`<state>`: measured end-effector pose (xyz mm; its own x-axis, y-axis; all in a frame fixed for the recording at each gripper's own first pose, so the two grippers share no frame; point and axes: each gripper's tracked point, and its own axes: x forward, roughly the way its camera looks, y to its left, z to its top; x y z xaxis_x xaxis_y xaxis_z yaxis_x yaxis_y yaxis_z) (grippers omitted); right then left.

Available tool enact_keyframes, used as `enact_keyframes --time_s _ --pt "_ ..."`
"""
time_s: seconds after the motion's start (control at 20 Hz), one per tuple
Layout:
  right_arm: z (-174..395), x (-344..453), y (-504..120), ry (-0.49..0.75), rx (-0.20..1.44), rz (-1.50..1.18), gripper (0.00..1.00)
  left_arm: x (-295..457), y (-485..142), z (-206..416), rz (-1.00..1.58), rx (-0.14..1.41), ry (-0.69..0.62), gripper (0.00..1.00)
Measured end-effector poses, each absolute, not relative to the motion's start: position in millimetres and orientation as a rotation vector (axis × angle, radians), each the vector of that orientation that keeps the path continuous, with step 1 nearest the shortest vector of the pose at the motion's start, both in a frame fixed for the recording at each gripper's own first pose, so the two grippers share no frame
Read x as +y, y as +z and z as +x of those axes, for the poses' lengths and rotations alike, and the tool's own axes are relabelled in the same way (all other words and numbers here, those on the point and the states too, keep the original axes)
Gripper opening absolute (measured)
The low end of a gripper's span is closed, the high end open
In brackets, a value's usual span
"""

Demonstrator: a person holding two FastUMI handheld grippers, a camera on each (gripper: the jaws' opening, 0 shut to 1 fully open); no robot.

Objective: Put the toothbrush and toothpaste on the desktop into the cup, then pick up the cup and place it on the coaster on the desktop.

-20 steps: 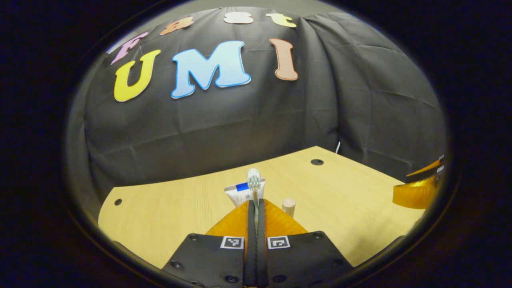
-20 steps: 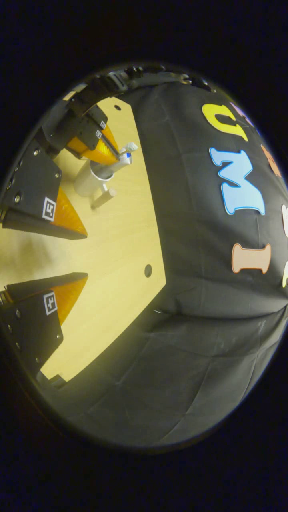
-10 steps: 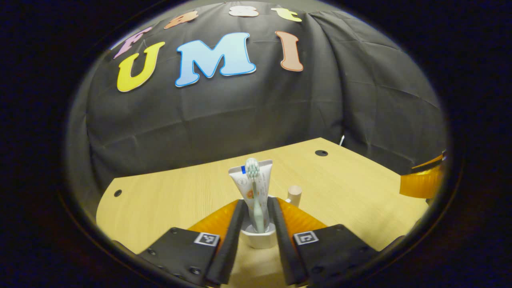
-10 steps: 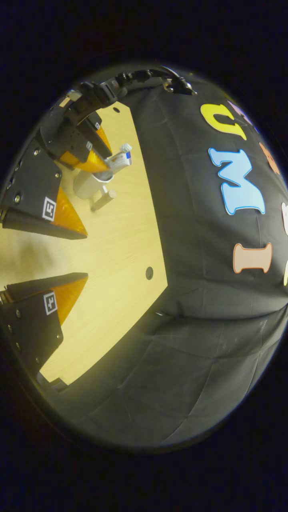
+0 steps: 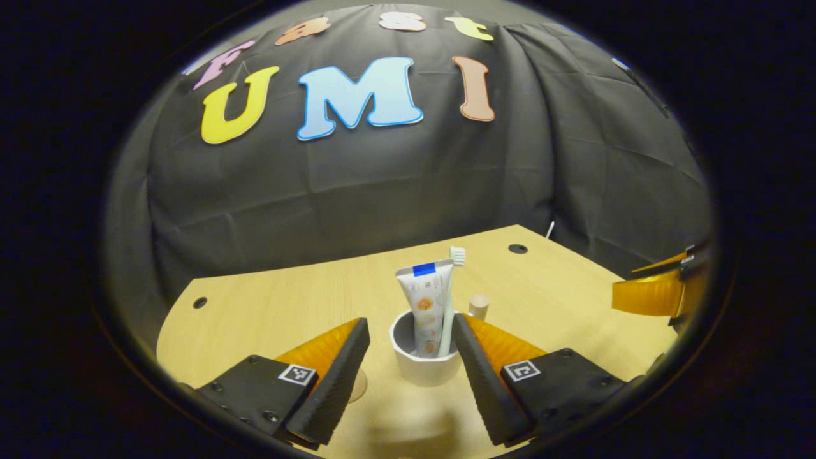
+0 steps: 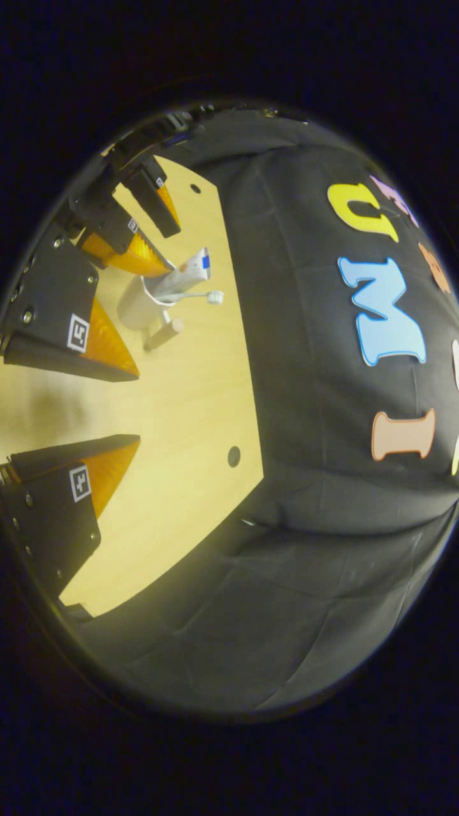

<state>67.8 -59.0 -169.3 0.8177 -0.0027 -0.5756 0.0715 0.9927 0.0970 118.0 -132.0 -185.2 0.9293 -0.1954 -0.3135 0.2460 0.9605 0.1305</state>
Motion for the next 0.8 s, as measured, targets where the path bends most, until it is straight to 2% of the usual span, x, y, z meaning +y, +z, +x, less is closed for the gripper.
enact_keyframes --time_s 0.6,0.65,0.8 --pt "103.8 -17.3 -172.4 0.352 0.661 -0.138 0.49 -66.2 -130.1 71.5 0.122 0.263 -0.119 0.91" --pt "107.6 -13.1 -174.5 0.385 0.668 -0.163 0.49 -61.7 -129.1 66.1 0.117 0.266 -0.110 0.89" --pt "116.3 -2.5 -182.4 0.490 0.703 -0.253 0.49 -42.3 -125.3 50.2 0.106 0.276 -0.071 0.91"
